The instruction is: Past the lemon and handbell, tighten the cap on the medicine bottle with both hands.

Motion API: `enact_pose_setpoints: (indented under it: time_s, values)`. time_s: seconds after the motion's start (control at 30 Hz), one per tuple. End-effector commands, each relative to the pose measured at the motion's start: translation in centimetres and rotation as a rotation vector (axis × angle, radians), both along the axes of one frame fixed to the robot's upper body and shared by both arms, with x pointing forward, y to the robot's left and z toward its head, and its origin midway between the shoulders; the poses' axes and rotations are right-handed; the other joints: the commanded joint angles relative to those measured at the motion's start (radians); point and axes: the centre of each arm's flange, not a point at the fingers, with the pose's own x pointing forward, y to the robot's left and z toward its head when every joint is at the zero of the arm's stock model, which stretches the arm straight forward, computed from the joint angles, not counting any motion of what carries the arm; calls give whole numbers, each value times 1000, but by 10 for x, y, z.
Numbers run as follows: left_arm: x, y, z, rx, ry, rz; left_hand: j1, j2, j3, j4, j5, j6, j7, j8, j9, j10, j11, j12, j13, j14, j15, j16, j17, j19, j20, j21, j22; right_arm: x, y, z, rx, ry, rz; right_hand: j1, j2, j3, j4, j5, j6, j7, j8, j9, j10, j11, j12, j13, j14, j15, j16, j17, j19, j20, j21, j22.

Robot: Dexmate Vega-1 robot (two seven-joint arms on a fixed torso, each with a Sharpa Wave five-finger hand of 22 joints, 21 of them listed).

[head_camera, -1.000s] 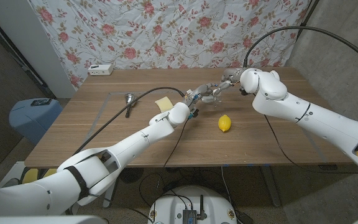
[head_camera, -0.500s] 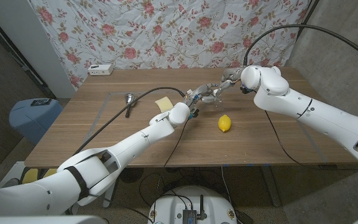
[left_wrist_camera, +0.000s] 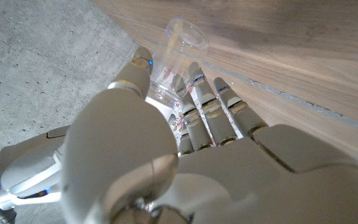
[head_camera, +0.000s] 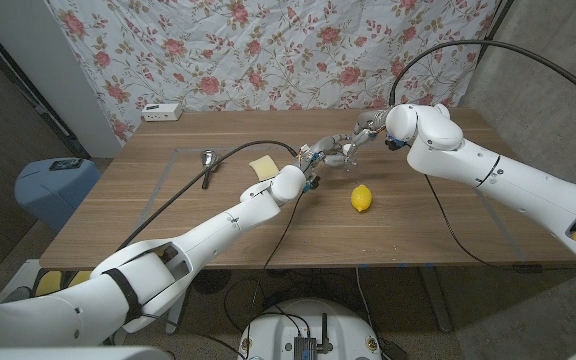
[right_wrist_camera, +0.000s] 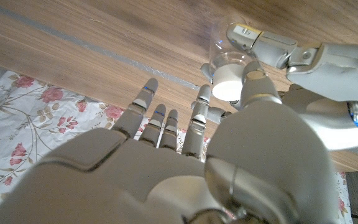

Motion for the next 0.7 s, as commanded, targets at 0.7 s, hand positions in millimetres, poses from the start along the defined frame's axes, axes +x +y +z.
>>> enact_pose_setpoints:
  time_s: [0.7]
  values:
    - [1, -1, 0, 4, 2, -2, 4, 17, 81, 70, 8, 5, -6, 3, 2, 40, -28, 7, 5, 24, -67, 6, 4, -3, 6, -1, 1, 1, 2, -2, 21, -28, 21, -1, 7, 22, 15, -23, 131, -17, 41, 0, 73, -20, 23, 2, 42, -27, 19, 5, 28, -7, 15, 1]
